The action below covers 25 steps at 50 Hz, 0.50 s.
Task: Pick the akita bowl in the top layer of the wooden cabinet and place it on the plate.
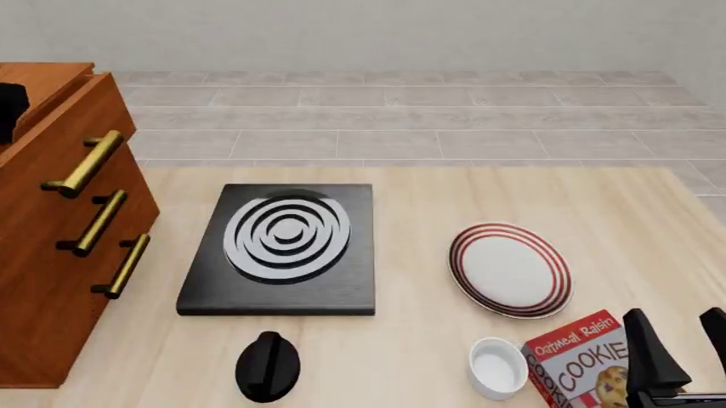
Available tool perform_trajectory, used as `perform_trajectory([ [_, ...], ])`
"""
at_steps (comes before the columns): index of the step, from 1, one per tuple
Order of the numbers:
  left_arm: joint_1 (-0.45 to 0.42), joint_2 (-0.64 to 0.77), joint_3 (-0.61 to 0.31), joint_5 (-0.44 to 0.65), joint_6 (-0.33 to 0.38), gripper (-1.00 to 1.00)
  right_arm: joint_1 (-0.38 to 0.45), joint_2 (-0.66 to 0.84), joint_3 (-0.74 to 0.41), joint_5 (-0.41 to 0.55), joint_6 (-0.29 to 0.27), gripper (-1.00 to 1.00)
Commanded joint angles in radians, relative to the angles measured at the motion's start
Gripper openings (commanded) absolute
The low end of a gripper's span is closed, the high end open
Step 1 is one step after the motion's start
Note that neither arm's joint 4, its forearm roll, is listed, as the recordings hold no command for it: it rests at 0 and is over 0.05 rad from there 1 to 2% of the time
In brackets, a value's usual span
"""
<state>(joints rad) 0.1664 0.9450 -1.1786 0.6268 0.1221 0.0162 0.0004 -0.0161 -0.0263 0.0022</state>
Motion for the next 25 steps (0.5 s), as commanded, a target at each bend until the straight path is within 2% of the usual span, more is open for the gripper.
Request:
perform_trajectory([
  [1, 0.000, 0.034, -0.010, 0.055, 0.010, 1.00, 0.000, 0.000, 0.000, 0.000, 0.001, 1.00],
  [13, 0.022, 0.039, 0.015, 0.094, 0.017, 1.00, 0.000, 0.000, 0.001, 0.002, 0.004, 1.00],
  [25, 0.048, 0.040, 0.046, 0.087, 0.056, 1.00, 0.001, 0.000, 0.002, 0.002, 0.004, 1.00],
])
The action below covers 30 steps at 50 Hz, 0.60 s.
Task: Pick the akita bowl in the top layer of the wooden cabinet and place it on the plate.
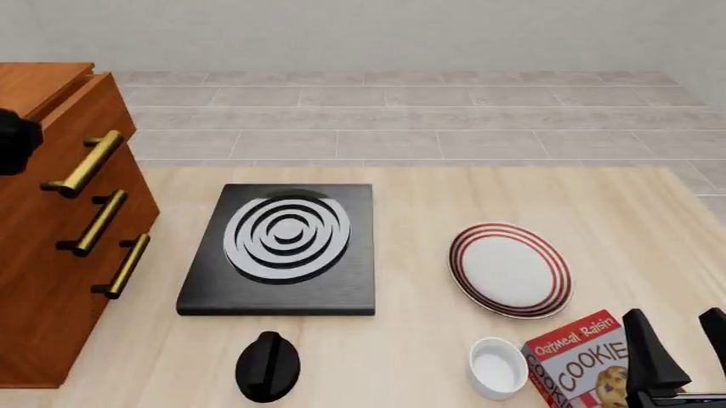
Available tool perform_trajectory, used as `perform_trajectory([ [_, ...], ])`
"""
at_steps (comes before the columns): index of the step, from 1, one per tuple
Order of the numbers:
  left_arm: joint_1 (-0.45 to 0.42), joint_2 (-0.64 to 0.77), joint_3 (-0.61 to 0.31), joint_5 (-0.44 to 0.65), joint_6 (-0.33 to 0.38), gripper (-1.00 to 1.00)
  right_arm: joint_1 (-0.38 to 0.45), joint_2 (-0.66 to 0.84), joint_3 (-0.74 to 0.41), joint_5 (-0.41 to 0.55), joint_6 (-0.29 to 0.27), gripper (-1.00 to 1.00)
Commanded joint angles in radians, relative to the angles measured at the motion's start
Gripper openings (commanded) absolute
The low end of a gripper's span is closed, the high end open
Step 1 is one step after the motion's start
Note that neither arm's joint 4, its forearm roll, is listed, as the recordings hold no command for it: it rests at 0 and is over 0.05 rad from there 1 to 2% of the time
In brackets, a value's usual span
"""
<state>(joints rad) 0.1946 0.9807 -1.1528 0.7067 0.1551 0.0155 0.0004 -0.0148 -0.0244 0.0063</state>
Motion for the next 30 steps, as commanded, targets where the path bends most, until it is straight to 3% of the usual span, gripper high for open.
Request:
perform_trajectory([
  [1, 0.022, 0.005, 0.022, 0.007, 0.025, 1.00, 0.001, 0.000, 0.002, 0.000, -0.001, 1.00],
  [30, 0.062, 0.012, 0.133, -0.048, 0.021, 1.00, 0.003, 0.000, 0.003, 0.000, 0.000, 1.00],
])
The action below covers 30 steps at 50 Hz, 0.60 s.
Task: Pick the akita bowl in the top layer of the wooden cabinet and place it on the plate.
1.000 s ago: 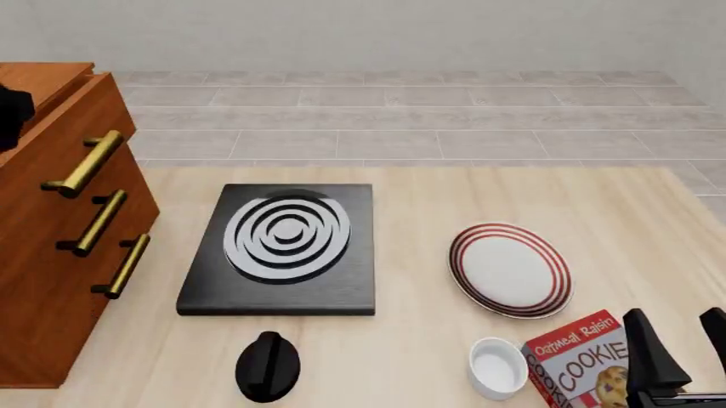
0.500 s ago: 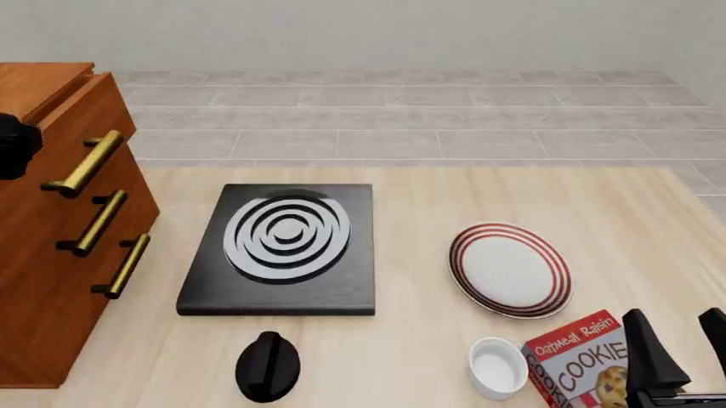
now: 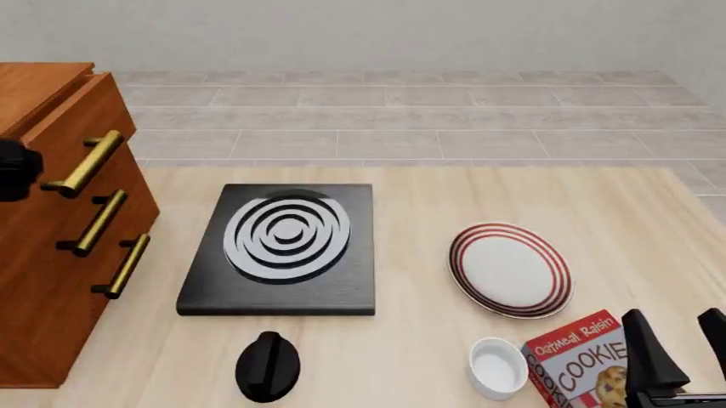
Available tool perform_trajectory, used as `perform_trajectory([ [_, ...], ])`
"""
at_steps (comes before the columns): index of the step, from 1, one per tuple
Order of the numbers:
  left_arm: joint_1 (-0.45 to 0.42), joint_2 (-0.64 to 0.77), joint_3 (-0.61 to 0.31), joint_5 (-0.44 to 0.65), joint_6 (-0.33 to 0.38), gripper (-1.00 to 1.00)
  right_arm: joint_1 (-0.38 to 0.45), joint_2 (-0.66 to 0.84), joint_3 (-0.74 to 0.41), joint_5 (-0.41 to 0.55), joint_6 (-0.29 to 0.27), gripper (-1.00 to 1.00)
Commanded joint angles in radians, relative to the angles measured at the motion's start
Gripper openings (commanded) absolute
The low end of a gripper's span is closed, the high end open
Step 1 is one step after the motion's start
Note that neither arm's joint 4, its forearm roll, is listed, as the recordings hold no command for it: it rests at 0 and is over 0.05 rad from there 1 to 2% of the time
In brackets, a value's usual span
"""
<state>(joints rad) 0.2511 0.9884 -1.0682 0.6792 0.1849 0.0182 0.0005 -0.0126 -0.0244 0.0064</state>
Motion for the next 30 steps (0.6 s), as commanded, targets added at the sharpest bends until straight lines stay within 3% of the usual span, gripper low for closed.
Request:
perform_trajectory([
  [1, 0.006, 0.005, 0.051, -0.021, -0.010, 1.00, 0.000, 0.000, 0.000, 0.000, -0.001, 1.00],
  [30, 0.034, 0.034, 0.120, -0.058, -0.009, 1.00, -0.002, 0.000, -0.001, 0.002, 0.006, 1.00],
])
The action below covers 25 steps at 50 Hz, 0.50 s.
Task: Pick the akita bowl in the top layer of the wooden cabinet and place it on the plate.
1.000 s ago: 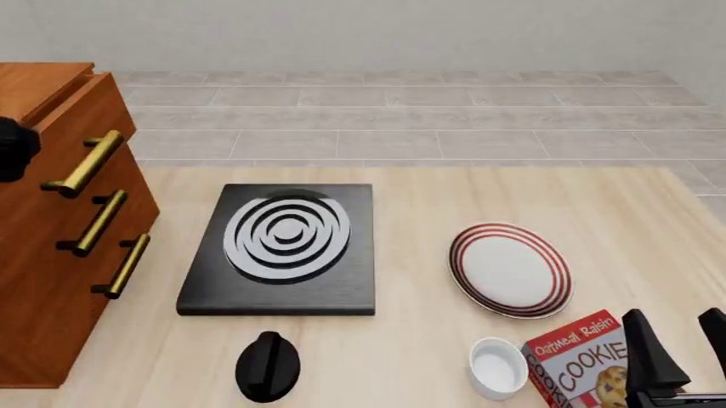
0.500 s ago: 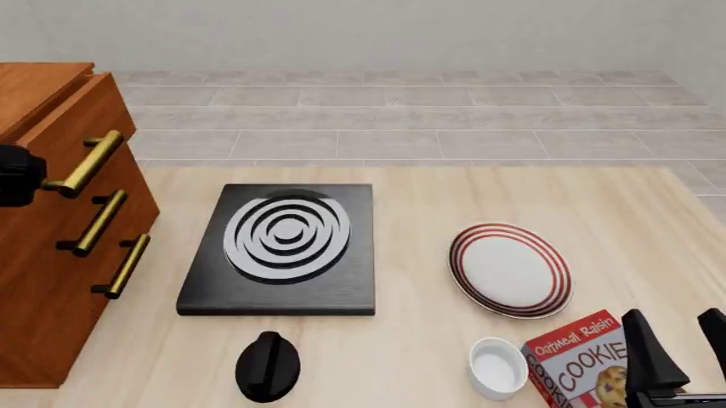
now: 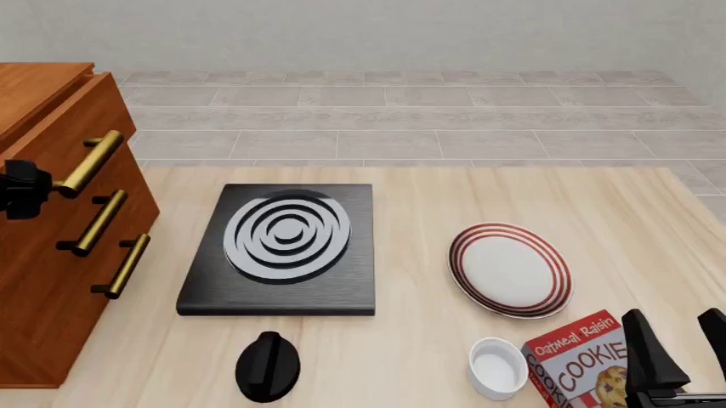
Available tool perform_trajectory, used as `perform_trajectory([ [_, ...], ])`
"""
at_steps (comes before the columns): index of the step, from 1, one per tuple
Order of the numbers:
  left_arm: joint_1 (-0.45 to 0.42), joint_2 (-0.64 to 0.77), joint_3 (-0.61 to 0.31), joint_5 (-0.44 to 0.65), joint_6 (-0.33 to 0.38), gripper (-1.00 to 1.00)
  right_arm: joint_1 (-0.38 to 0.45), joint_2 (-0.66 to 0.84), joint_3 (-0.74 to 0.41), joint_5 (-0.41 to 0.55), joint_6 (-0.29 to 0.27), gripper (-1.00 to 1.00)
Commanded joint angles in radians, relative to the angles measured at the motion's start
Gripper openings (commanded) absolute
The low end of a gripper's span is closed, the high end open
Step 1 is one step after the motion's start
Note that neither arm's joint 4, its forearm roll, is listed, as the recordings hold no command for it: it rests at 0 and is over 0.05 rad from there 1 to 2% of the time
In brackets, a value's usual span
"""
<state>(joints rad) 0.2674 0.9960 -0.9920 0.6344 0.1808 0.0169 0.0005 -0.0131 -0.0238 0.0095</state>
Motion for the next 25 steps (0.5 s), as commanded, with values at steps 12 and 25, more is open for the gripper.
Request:
perform_trajectory([
  [12, 0.009, 0.036, 0.059, -0.014, -0.007, 1.00, 0.000, 0.000, -0.002, 0.001, 0.008, 1.00],
  [25, -0.065, 0.054, 0.034, 0.008, -0.066, 1.00, -0.001, 0.000, -0.003, 0.002, 0.011, 1.00],
])
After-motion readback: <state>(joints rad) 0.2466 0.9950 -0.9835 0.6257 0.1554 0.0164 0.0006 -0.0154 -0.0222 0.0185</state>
